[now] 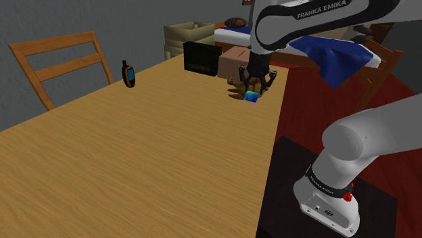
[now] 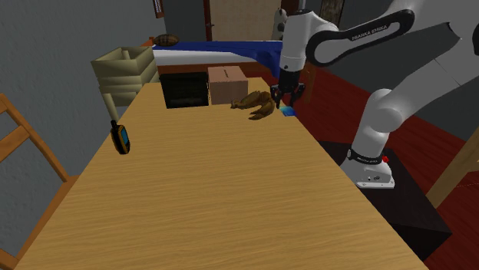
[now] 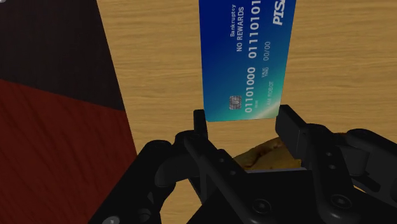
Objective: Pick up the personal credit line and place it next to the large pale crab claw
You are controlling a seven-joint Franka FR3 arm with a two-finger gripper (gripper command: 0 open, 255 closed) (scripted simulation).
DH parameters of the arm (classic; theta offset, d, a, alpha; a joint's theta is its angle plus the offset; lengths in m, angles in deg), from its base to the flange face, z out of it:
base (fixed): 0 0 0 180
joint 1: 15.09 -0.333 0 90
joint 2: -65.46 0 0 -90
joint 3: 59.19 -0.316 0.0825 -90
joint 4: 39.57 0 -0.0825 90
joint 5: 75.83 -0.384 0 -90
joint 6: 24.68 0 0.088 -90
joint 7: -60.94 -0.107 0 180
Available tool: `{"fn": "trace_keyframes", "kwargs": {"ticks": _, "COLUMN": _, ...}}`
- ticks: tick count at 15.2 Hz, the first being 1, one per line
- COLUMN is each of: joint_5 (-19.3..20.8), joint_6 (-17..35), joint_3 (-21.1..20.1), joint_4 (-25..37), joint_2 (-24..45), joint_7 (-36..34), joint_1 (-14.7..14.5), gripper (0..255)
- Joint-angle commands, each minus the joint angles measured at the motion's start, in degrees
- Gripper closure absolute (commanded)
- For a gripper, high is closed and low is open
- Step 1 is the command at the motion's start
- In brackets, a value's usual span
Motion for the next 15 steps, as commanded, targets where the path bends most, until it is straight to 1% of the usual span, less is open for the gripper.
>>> {"fn": "trace_keyframes", "kwargs": {"ticks": 1, "joint_5": -0.1, "joint_6": 1.6, "joint_3": -0.3, "joint_4": -1.3, "joint_2": 0.3, "joint_7": -0.2, "joint_1": 0.0, "gripper": 255}}
{"fn": "trace_keyframes", "kwargs": {"ticks": 15, "joint_5": -0.2, "joint_6": 14.2, "joint_3": -2.5, "joint_4": -9.0, "joint_2": 5.3, "joint_7": -2.1, "joint_1": 0.3, "gripper": 255}}
